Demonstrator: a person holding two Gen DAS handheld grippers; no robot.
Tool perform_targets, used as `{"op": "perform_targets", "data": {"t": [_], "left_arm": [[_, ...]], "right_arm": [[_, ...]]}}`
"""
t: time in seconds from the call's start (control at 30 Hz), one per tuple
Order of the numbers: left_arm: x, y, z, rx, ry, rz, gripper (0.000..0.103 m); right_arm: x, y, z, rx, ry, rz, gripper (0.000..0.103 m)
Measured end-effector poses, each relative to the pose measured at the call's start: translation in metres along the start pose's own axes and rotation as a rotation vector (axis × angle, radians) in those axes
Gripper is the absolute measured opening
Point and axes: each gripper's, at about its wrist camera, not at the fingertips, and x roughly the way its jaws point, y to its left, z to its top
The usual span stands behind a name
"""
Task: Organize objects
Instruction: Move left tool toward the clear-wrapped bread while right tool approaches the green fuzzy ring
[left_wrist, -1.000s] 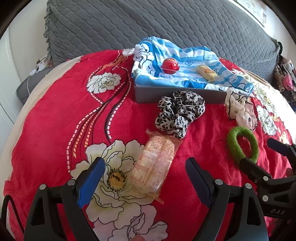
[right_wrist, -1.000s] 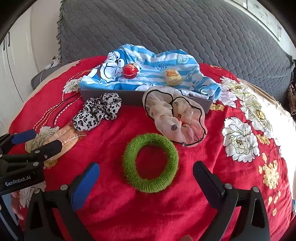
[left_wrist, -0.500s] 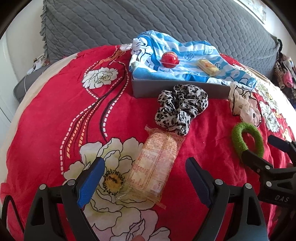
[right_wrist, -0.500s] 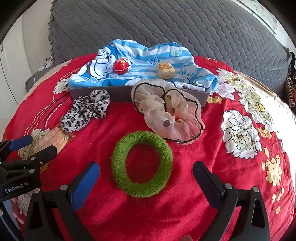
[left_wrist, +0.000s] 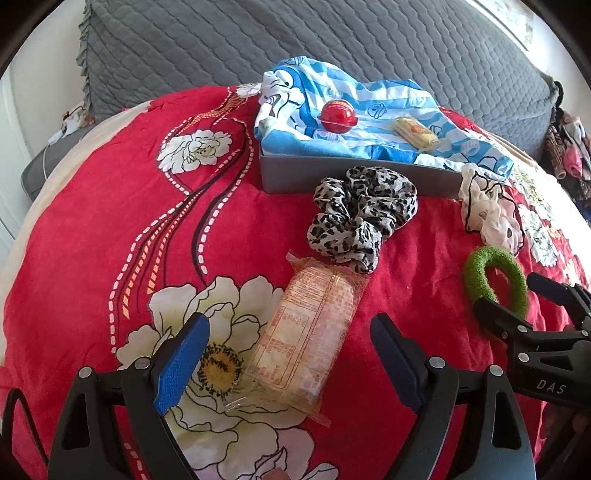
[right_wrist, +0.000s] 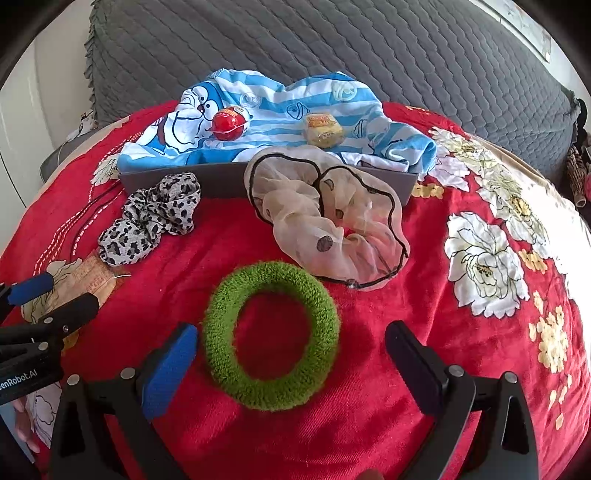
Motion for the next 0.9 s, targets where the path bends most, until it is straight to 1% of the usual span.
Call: {"op": "perform_targets", "data": {"t": [0.2,0.9], "left_arm": [[0.002,0.000,0.000,-0.001,0.003,-0.002,0.090],[0.011,0.005,-0.001,-0.027,0.022,-0.005,0.089]], "right_arm": [[0.005,-0.005,0.000,0.041,0.030,0.022,0.102],[0.011,0.002,0.001,-0.002,0.033,0.008,0.102]]}}
